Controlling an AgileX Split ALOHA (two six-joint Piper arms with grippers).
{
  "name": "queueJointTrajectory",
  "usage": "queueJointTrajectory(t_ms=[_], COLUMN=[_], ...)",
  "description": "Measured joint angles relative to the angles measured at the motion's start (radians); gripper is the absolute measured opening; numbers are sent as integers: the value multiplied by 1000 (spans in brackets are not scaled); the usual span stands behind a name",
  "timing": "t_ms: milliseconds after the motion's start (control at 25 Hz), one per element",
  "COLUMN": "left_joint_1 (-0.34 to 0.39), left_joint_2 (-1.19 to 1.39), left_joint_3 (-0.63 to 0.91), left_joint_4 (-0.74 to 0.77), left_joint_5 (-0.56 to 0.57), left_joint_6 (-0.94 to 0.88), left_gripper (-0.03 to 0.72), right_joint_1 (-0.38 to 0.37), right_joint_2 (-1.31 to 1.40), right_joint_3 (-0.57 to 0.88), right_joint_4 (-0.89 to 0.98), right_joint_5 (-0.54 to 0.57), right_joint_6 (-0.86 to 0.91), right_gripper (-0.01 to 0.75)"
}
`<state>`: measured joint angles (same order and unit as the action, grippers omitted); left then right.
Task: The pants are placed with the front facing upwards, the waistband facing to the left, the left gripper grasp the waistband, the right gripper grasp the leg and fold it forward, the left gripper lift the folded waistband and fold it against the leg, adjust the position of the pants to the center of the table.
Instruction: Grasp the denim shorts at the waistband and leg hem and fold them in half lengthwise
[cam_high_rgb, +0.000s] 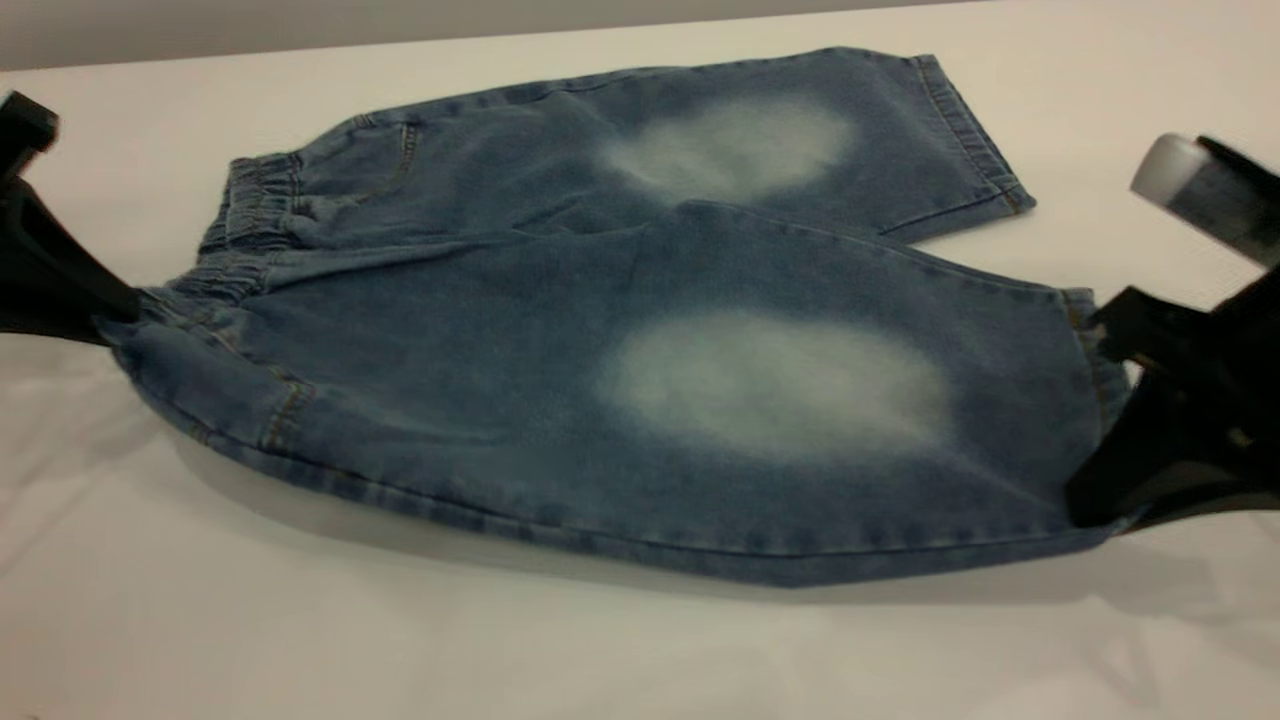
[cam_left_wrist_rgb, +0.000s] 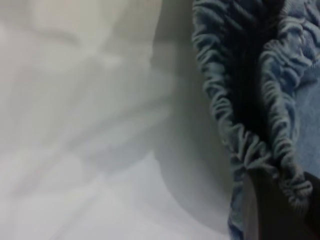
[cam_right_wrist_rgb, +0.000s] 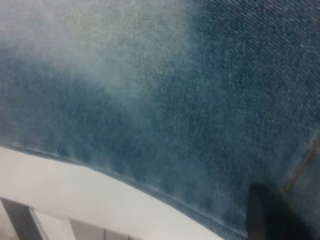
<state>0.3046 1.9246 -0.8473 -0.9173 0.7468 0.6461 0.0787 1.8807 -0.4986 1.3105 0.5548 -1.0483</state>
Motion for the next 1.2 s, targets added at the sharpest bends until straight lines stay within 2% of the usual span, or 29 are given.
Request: queueJointTrajectory(t_ms=[160, 360, 600, 760, 920, 1200], left_joint_1=[-3, -38, -40, -40, -39, -39], left_joint_2=[-80, -194, -330, -429, -530, -622], left_joint_3=[43, 124, 233, 279, 279, 279], left_joint_4=[15, 44, 117, 111, 51, -109], left_joint_5=[18, 23, 98, 129, 141, 57], left_joint_6=[-35, -66, -141, -176, -219, -219], left_gripper=[118, 118, 118, 118, 118, 118], right_joint_1=[0, 0, 0, 0, 0, 0], right_joint_2=[-112, -265, -476, -634, -711, -599], right_joint_3=[13, 13, 13, -9, -76, -235], right_joint_4=[-97, -254, -482, -623, -689, -665], right_joint_5=[13, 95, 206, 234, 245, 193], right_joint_6=[101, 267, 495, 654, 748, 718], right_gripper=[14, 14, 14, 14, 14, 14])
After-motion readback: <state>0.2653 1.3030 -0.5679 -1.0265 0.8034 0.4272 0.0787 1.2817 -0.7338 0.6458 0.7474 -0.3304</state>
